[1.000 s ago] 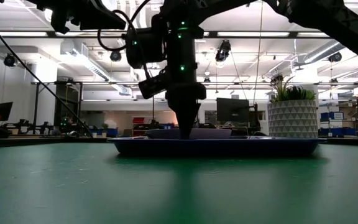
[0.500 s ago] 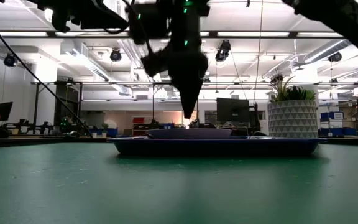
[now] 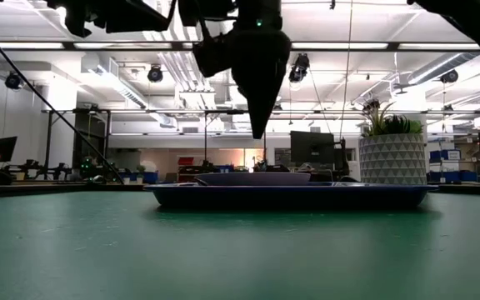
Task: Pick and place plate/cup/fork/spoon on tray
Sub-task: Put the orange cup on the blue serving tray to the top left of the orange fork
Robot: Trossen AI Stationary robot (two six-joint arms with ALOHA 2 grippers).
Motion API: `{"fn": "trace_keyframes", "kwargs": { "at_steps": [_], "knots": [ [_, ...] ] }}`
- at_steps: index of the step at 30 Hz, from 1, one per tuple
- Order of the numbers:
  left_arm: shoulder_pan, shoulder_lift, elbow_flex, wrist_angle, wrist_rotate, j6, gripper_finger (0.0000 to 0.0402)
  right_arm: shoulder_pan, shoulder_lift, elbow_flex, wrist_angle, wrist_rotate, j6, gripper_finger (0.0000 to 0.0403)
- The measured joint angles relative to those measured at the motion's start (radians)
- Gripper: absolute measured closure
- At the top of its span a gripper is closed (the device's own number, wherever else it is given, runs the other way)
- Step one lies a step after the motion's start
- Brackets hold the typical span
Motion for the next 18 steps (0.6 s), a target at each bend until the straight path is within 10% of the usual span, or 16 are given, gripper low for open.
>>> {"fn": "trace_keyframes", "kwargs": {
  "at_steps": [18],
  "knots": [
    [-0.080, -0.059, 0.018, 0.029, 0.092, -0.004, 0.0366, 0.065, -0.060, -0.023, -0.005, 0.009, 0.098, 0.0335]
  ]
}}
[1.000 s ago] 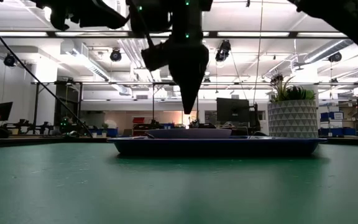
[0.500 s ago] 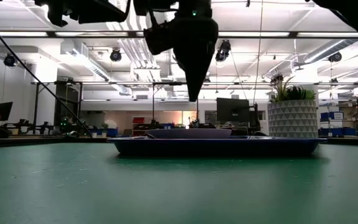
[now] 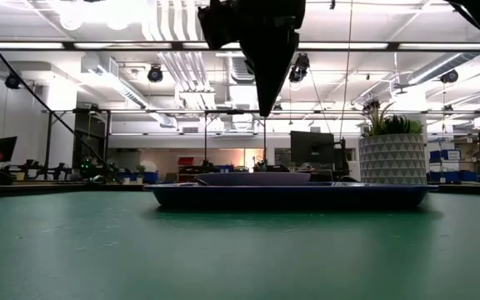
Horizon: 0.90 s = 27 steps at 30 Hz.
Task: Pick and place plate/cup/fork/spoon on tray
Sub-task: Put the orange cup on the blue serving tray to the top left of the orange fork
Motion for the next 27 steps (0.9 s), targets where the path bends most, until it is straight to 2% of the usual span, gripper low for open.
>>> {"fn": "trace_keyframes", "kwargs": {
  "at_steps": [9, 27],
  "knots": [
    [-0.039, -0.079, -0.015, 0.003, 0.025, -0.025, 0.0366, 0.010, -0.033, -0.001, 0.011, 0.017, 0.024, 0.0335],
    [-0.053, -0.087, -0.016, 0.000, 0.029, -0.026, 0.0366, 0.023, -0.166, -0.036, 0.002, 0.113, 0.039, 0.0335]
  ]
}}
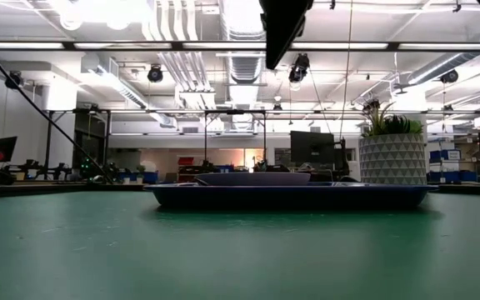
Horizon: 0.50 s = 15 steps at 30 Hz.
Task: Pick and place plate/cup/fork/spoon on tray
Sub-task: Put the orange cup on the blue serving tray to the top left of the orange fork
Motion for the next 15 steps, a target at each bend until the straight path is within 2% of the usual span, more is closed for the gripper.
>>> {"fn": "trace_keyframes", "kwargs": {
  "at_steps": [6, 11, 15],
  "knots": [
    [0.000, 0.000, 0.000, 0.000, 0.000, 0.000, 0.0366, 0.010, -0.098, -0.116, 0.009, 0.034, 0.101, 0.0335],
    [0.000, 0.003, 0.000, 0.001, 0.000, 0.000, 0.0366, 0.037, -0.194, -0.256, 0.029, 0.035, 0.273, 0.0335],
    [0.000, 0.007, 0.000, 0.000, 0.000, 0.000, 0.0366, 0.080, -0.281, -0.378, 0.027, -0.033, 0.459, 0.0335]
  ]
}}
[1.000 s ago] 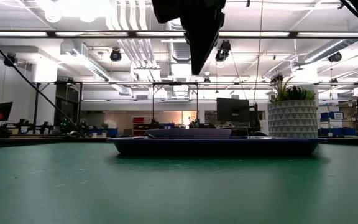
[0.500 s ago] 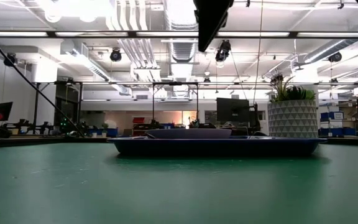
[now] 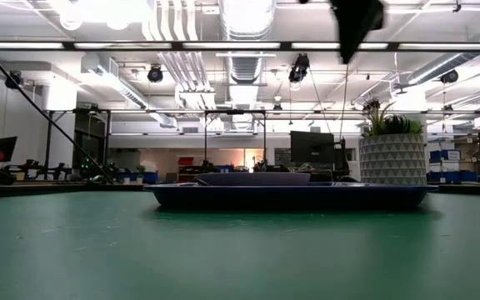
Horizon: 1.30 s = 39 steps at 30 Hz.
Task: Pick and place plate/cup/fork/spoon on tray
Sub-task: Put the orange cup on the blue serving tray to the top left of the orange fork
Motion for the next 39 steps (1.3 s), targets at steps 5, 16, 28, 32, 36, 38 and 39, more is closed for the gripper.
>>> {"fn": "trace_keyframes", "kwargs": {
  "at_steps": [5, 16, 28, 32, 36, 38, 39],
  "knots": [
    [0.000, 0.005, 0.000, 0.003, 0.000, 0.000, 0.0366, 0.079, -0.120, -0.138, 0.004, -0.037, 0.262, 0.0335],
    [0.000, 0.007, 0.000, 0.001, 0.000, 0.000, 0.0366, 0.245, -0.301, -0.341, 0.018, -0.172, 0.789, 0.0335],
    [0.000, 0.007, 0.000, 0.001, -0.003, 0.000, 0.0366, 0.281, -0.297, -0.418, 0.062, -0.212, 0.869, 0.0284],
    [0.000, 0.008, 0.000, 0.001, -0.003, 0.000, 0.0366, 0.281, -0.297, -0.448, 0.058, -0.212, 0.865, 0.0254],
    [0.000, 0.008, 0.000, 0.001, -0.003, 0.000, 0.0366, 0.281, -0.297, -0.495, 0.061, -0.212, 0.856, 0.0240],
    [0.000, 0.008, 0.000, 0.001, -0.003, 0.000, 0.0366, 0.281, -0.297, -0.520, 0.077, -0.212, 0.844, 0.0239],
    [0.000, 0.008, 0.000, 0.001, -0.003, 0.000, 0.0366, 0.281, -0.297, -0.531, 0.093, -0.212, 0.834, 0.0240]
  ]
}}
